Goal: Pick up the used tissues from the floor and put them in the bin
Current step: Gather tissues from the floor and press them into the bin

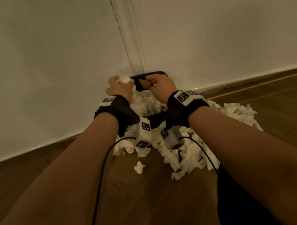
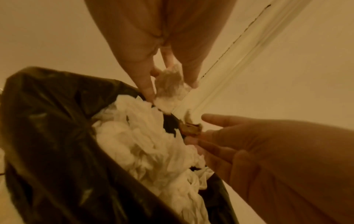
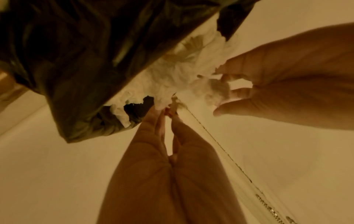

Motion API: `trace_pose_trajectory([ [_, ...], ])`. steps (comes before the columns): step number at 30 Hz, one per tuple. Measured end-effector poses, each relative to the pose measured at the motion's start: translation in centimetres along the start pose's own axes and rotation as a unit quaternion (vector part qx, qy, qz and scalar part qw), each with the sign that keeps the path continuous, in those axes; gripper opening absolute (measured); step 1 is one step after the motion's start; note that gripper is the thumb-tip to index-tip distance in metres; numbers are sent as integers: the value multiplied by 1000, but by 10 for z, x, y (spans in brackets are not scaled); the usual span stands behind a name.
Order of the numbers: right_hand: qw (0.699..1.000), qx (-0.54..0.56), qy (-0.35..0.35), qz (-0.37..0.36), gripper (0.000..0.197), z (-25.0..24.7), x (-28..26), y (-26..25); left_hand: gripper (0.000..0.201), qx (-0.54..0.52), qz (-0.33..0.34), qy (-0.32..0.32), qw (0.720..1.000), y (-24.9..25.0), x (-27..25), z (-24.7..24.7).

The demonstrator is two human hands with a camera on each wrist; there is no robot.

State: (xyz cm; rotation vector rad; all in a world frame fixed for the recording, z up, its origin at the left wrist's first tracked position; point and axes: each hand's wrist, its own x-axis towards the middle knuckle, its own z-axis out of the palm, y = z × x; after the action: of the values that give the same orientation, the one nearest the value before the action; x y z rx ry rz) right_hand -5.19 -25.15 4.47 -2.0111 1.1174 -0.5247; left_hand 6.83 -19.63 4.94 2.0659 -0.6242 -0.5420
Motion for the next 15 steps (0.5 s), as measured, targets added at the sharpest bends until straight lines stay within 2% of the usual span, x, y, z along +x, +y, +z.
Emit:
trace_pose_trajectory([
  [2, 999, -5, -33, 6, 51, 2, 0, -2, 67, -42, 5, 5, 999, -6, 1, 7],
  [4, 999, 6, -40, 12, 53, 4, 0, -3, 62, -92, 7, 21, 996, -7, 2, 8],
  [8, 1000, 20, -1, 3, 42, 9, -2, -7, 44, -132, 10, 35, 991, -7, 10, -11],
  [12, 992, 17, 68, -100, 25, 19, -17, -23, 30, -138, 11, 49, 989, -21, 15, -42],
  [15, 983, 24, 54, -176, 27, 33, -39, -42, 35, -73, 9, 65, 995, -44, 12, -66],
])
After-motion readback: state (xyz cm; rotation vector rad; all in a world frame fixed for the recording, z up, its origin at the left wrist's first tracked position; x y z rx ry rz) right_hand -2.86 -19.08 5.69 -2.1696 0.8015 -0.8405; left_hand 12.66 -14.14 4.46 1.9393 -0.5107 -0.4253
